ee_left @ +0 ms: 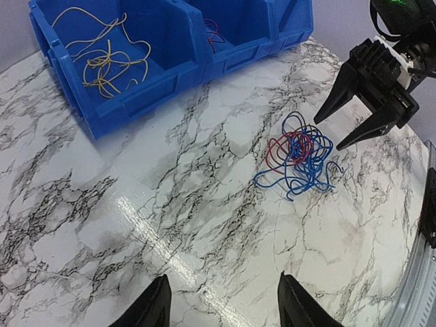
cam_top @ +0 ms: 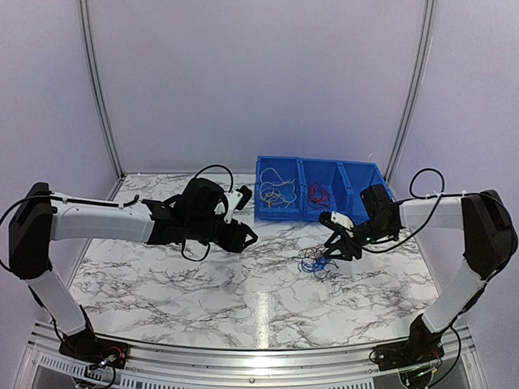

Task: Untangle the cables

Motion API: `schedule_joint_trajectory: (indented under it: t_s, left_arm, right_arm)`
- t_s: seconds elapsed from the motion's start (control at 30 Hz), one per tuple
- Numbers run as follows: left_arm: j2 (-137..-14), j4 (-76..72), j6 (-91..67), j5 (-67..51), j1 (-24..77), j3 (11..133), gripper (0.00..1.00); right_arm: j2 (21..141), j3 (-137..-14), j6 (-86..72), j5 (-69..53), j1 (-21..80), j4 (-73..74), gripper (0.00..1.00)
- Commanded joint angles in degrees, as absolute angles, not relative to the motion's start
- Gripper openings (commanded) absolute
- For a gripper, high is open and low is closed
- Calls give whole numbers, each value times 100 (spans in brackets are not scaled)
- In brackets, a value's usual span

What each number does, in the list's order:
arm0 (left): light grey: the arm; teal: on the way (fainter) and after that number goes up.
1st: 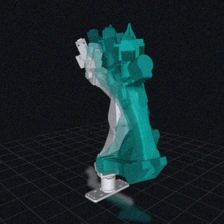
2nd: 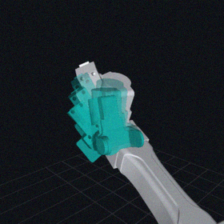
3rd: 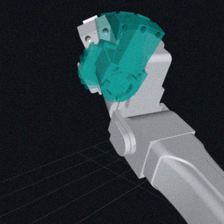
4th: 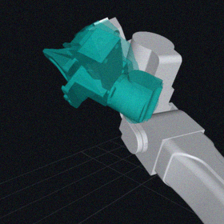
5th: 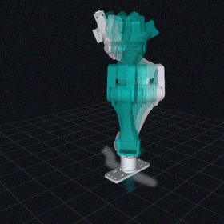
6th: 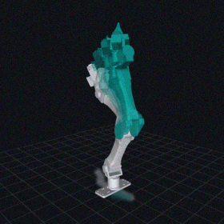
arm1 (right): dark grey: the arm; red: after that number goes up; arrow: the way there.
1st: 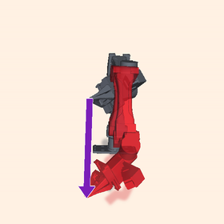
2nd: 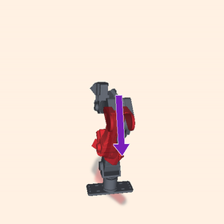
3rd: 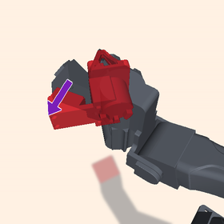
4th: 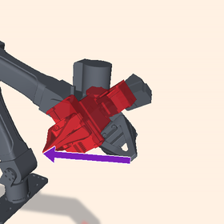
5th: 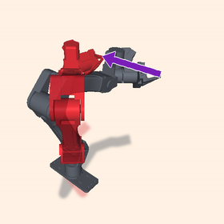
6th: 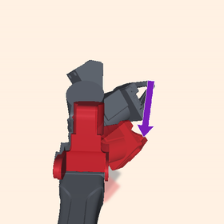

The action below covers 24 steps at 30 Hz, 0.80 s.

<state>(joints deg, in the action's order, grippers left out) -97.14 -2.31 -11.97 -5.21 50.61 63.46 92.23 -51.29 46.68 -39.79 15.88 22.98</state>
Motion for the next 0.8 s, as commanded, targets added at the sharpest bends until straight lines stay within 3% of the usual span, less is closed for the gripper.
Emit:
schedule_joint_trajectory:
  t_s: [0.0,0.27,0.43,0.6,0.77]
  left_arm:
    - [-9379,-336,-1096,-74,5041,6295,55]
    - [-9215,-288,-1104,258,5036,6258,55]
    - [-9176,-272,-1054,428,5036,6223,56]
    - [-9192,-246,-1041,487,5038,6231,56]
    - [-9221,-211,-1029,527,5037,6258,56]
  right_arm:
    - [9240,-5403,4655,-3804,1685,2408,41]
    - [9278,-5432,4544,-3405,1714,2346,38]
    - [9274,-5434,4545,-3355,1714,2399,44]
    - [9491,-5594,4577,-3329,1736,2624,31]
    - [9611,-5724,4643,-3478,1844,2845,4]
